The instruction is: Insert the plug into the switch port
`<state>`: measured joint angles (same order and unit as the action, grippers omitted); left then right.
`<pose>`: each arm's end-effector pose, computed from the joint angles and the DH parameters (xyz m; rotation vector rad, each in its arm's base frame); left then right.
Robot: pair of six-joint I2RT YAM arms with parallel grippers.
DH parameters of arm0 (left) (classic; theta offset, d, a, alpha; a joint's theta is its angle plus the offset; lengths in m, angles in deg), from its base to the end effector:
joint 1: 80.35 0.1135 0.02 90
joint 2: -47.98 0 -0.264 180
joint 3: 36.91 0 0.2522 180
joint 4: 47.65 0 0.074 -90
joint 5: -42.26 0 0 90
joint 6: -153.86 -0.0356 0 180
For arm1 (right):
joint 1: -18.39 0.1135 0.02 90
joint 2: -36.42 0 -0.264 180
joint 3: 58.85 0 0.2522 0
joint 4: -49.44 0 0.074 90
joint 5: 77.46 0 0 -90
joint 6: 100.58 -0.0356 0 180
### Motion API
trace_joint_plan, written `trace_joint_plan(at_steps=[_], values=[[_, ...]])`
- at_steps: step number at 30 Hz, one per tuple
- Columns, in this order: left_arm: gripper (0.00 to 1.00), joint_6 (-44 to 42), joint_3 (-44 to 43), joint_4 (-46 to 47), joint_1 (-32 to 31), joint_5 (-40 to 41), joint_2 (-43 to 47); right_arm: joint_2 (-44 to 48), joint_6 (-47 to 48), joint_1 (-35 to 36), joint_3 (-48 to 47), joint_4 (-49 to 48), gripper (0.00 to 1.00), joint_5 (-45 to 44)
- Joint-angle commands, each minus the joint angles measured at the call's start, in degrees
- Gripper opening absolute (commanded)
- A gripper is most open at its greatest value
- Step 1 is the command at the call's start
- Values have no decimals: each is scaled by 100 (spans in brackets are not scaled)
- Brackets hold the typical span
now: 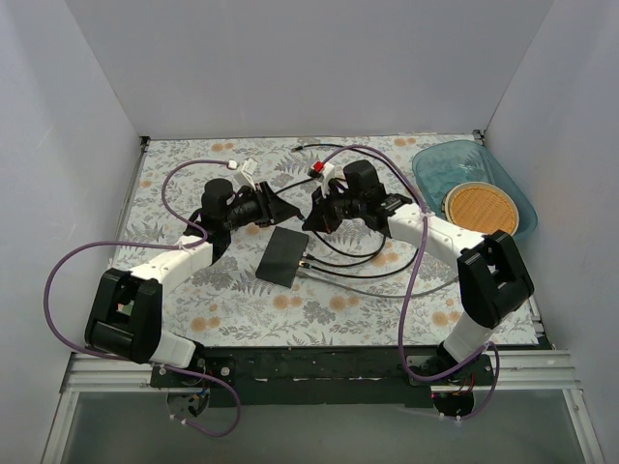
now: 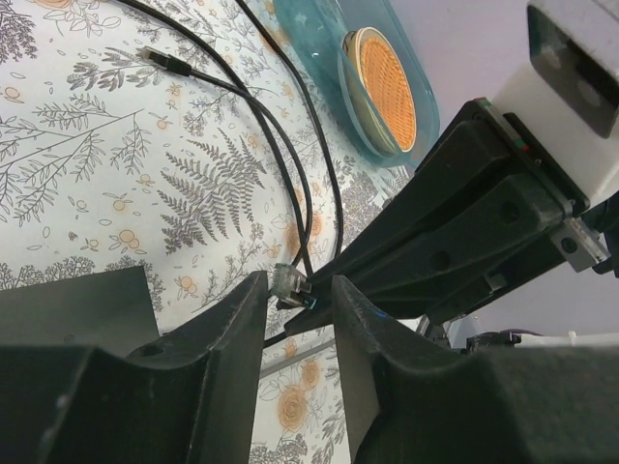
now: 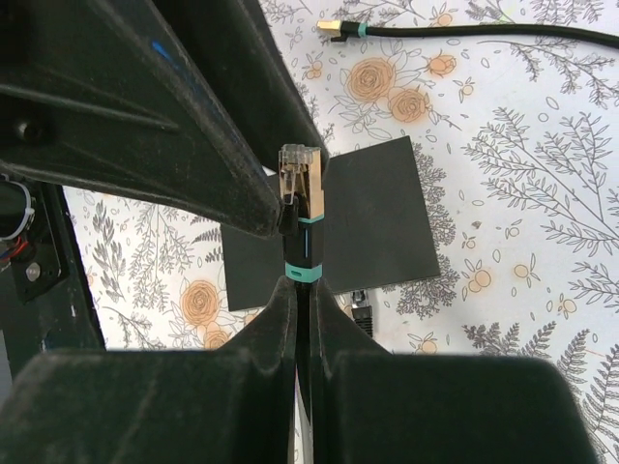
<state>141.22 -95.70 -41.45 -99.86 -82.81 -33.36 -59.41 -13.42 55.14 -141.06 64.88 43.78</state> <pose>0.2874 -0.1235 0.2487 -0.5905 2.1130 -1.6437 0.2960 0.2441 0.2660 -0.9512 1.9250 0.9795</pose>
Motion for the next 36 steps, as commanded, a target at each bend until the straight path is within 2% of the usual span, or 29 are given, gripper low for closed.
trace_joint_plan(at_steps=[1,2,7,8,17,18,20,22,25,29,30,31,32,34,35,36], values=[[31,-178,-216,-10,-44,-176,-31,302,-183,-54,-2,-378,1,5],[30,-186,-234,-36,-62,-176,-57,311,-191,-54,-20,-352,1,4],[3,-73,-251,-19,-106,-18,-75,214,-78,-54,-152,-176,1,57],[0,-55,-243,-19,-123,130,-58,214,-69,-45,-143,-176,1,66],[0,323,-146,262,-211,360,-13,187,54,-10,-196,140,1,57],[3,332,-146,280,-211,317,-40,196,55,-10,-187,140,1,57],[23,367,-163,288,-211,290,-75,223,81,-1,-178,140,1,31],[27,411,-172,324,-211,246,-145,258,90,-1,-169,149,1,22],[27,455,-172,359,-211,229,-198,267,116,-1,-178,202,1,75],[21,473,-163,385,-220,264,-207,319,151,-1,-125,202,1,127],[16,473,-163,385,-220,264,-207,320,160,-1,-125,193,1,154],[4,473,-172,385,-229,264,-198,320,160,-10,-125,202,1,163],[0,481,-181,377,-229,281,-207,320,160,-2,-125,202,1,163],[0,446,-207,342,-246,308,-207,320,151,-1,-134,219,1,102],[0,446,-216,280,-255,360,-172,346,151,-1,-134,211,5,75],[0,464,-207,254,-255,413,-154,363,143,-1,-134,211,26,-38]])
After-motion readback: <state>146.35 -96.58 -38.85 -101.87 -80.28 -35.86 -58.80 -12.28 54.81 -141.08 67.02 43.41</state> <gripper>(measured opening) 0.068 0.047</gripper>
